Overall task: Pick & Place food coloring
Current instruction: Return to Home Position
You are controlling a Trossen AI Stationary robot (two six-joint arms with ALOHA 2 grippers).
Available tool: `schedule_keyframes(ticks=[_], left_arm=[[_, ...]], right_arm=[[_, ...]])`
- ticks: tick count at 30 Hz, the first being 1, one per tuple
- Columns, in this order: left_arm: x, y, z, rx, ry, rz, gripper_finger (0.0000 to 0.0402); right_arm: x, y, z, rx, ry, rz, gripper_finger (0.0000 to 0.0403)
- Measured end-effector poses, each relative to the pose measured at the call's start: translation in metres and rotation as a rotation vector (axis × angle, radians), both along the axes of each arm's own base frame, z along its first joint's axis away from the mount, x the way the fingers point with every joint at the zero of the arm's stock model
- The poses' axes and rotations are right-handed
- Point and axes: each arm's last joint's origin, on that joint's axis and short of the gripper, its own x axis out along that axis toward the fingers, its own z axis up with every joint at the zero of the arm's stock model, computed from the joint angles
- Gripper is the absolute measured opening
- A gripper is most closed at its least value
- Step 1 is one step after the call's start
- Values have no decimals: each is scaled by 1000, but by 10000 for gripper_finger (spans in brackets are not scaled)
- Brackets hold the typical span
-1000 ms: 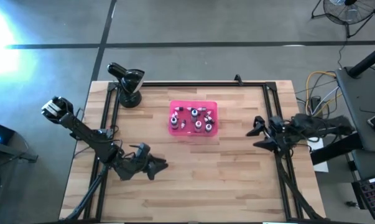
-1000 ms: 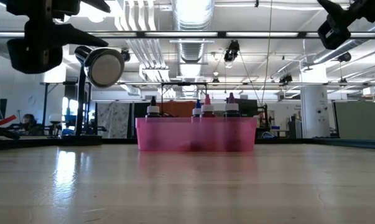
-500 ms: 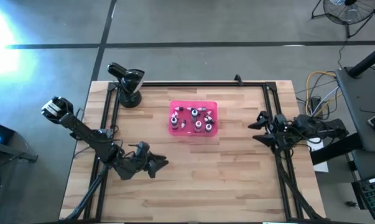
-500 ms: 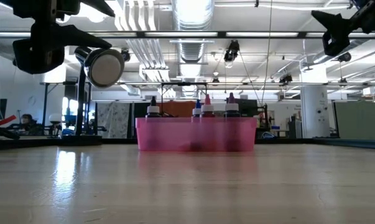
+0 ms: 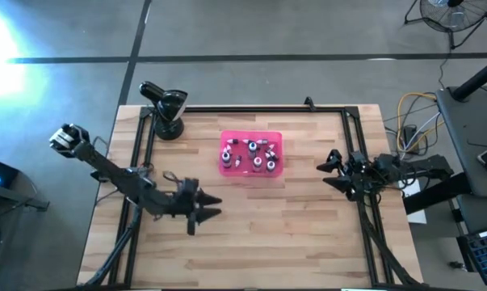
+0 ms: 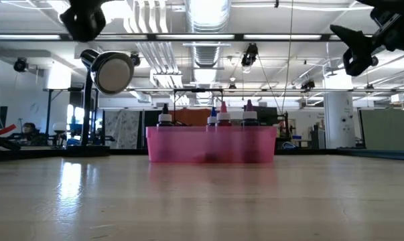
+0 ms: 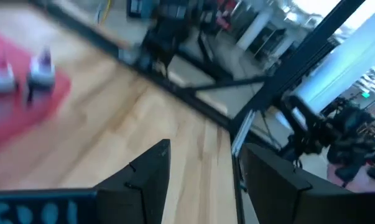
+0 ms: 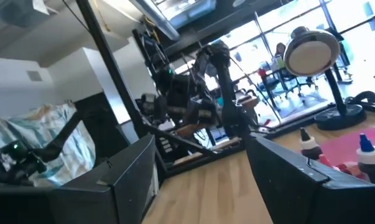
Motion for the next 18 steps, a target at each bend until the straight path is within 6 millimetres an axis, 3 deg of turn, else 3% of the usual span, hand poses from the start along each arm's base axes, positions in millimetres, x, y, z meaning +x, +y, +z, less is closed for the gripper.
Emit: schedule_keyframes(ticks=[7,12,15,18], left_arm=[[-31,26,40,182,-117,3,170],[-54,45,57,236,-199,-83,170],[-51,57,51,229,-316,-177,170],[-40,69,28,182,-354,-241,170]], right_arm=[[2,-1,-8,-17,87,-61,251],[4,-2,-21,-41,217,-78,246],[4,-2,-24,-48,246,-75,243],[4,-2,-24,-48,247,-75,242]])
